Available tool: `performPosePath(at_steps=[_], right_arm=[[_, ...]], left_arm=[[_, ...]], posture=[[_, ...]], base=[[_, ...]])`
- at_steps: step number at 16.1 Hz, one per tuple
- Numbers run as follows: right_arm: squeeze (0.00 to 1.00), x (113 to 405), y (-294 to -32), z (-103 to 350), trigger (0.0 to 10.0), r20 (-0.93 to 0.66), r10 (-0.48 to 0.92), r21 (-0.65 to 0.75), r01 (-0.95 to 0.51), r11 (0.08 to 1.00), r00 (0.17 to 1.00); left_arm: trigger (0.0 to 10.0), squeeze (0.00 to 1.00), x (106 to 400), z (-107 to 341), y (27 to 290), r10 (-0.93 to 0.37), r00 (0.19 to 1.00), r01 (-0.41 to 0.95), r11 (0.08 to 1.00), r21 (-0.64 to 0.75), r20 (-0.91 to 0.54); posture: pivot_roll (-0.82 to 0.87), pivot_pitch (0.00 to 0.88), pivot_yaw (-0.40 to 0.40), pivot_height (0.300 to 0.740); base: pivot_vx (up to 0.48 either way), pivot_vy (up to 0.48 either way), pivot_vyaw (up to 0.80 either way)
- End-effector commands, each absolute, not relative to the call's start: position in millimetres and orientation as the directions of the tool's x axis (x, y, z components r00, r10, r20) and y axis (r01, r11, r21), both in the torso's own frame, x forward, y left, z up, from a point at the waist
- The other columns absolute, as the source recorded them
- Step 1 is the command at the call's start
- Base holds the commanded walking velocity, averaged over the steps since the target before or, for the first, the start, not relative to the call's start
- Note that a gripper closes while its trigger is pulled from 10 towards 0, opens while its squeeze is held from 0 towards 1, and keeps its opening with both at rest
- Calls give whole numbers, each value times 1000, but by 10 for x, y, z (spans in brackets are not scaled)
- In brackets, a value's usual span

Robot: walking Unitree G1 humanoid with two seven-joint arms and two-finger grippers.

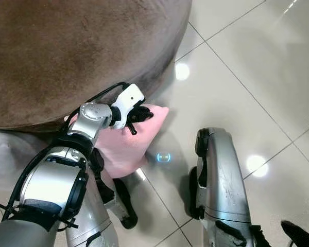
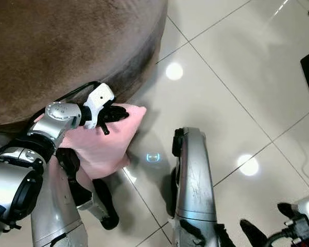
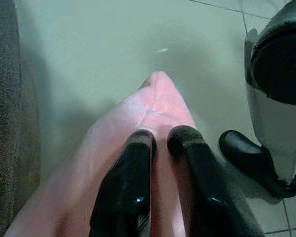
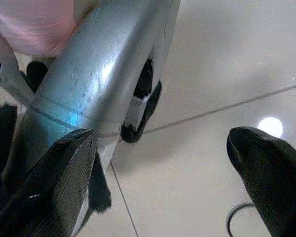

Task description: Move the pillow to the sofa from floor

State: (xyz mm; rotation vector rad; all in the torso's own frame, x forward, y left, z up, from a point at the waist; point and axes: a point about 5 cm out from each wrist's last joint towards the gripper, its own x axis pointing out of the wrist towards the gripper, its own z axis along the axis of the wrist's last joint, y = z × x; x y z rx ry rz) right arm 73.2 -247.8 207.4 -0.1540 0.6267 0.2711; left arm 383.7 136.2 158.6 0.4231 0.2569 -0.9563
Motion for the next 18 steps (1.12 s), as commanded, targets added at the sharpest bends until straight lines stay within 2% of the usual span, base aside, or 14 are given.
performPosePath(at_steps=[1, 3, 4, 5, 6, 8, 11, 13, 15, 18], right_arm=[[0, 694, -2439, 2039, 10000, -616, 206, -41, -292, 956, 761], [0, 701, -2428, 2026, 10000, -616, 206, -38, -290, 956, 761], [0, 715, -2416, 2018, 10000, -614, 210, -36, -293, 956, 761], [0, 728, -2405, 2013, 10000, -612, 214, -35, -296, 955, 761], [0, 731, -2401, 2009, 10000, -613, 215, -35, -297, 954, 760], [0, 729, -2399, 2009, 10000, -614, 215, -33, -297, 954, 760], [0, 730, -2401, 2020, 10000, -611, 210, -39, -294, 955, 763], [0, 731, -2397, 2016, 10000, -610, 210, -37, -292, 956, 764], [0, 734, -2394, 2020, 10000, -606, 208, -39, -290, 956, 768], [0, 737, -2388, 2018, 10000, -600, 206, -39, -285, 958, 773]], left_arm=[[0, 0, 3857, 1664, 1446, -729, 579, 815, 529, 237, -366], [0, 0, 3856, 1693, 1433, -741, 559, 829, 503, 243, -372], [3725, 0, 3840, 1653, 1411, -733, 546, 838, 472, 275, -405], [10000, 0, 3822, 1590, 1380, -723, 537, 843, 451, 293, -434], [10000, 1000, 3785, 1524, 1370, -730, 497, 867, 409, 284, -469], [10000, 1000, 3768, 1480, 1389, -725, 480, 877, 399, 267, -494], [10000, 1000, 3745, 1449, 1456, -700, 444, 896, 339, 287, -560], [10000, 1000, 3710, 1389, 1464, -684, 403, 915, 283, 288, -607], [10000, 1000, 3648, 1264, 1487, -630, 343, 938, 188, 292, -696], [10000, 1000, 3625, 1188, 1451, -589, 329, 941, 137, 311, -738]], posture=[[-490, 512, 102, 450], [-485, 513, 106, 450], [-484, 516, 106, 450], [-483, 516, 107, 450], [-486, 518, 108, 450], [-489, 519, 110, 450], [-494, 519, 120, 450], [-496, 516, 123, 450], [-500, 508, 130, 450], [-500, 504, 137, 450]], base=[[0, 0, 0], [0, 0, 0], [0, 0, 0], [0, 0, 0], [0, 0, 0], [0, 0, 0], [0, 0, 0], [0, 0, 0], [0, 0, 0], [0, 0, 0]])
